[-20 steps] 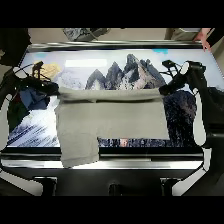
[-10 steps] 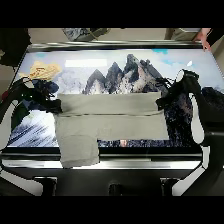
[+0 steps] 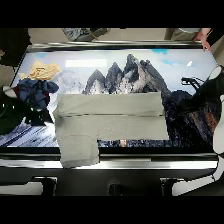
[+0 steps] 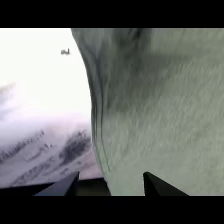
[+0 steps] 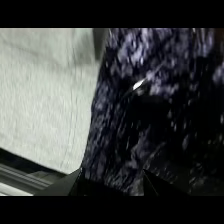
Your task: Fold the shirts.
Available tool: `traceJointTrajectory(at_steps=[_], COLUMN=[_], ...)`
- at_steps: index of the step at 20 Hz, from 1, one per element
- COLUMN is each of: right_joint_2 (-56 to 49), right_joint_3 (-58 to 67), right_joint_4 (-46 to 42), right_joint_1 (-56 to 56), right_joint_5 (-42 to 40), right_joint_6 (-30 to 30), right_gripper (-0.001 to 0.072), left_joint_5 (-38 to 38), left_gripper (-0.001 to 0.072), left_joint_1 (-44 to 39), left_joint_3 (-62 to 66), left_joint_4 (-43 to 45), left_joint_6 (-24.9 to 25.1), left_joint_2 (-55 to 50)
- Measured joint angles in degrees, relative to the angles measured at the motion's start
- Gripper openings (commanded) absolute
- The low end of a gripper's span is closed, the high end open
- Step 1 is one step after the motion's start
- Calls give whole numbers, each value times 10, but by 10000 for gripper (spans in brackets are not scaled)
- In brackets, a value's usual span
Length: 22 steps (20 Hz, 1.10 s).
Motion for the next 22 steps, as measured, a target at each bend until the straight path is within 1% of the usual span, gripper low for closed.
traceJointTrajectory(at_steps=[4,7,9,10,11,12,15,19,21,22], right_joint_2=[29,36,40,44,51,59,80,90,89,88], right_joint_3=[-65,-82,-94,-106,-122,-145,-221,-306,-335,-347], right_joint_4=[4,8,9,9,9,10,19,55,76,90], right_joint_1=[-18,-22,-24,-24,-24,-24,-24,-25,-25,-25], right_joint_5=[-15,-16,-16,-19,-20,-27,-50,-106,-132,-139], right_joint_6=[-3,-7,-8,-9,-10,-12,-21,-35,-35,-34], right_gripper=[466,474,501,504,516,546,571,563,540,513], left_joint_5=[65,100,112,124,134,152,165,168,169,170], left_gripper=[509,496,375,360,164,48,41,40,40,40], left_joint_1=[10,12,6,2,-3,-9,-20,-24,-26,-26], left_joint_3=[-227,-318,-352,-363,-371,-378,-386,-391,-392,-392], left_joint_4=[-21,-63,-92,-99,-106,-110,-117,-119,-118,-117], left_joint_6=[30,43,45,45,42,38,32,33,36,38], left_joint_2=[115,153,164,169,171,172,175,177,178,179])
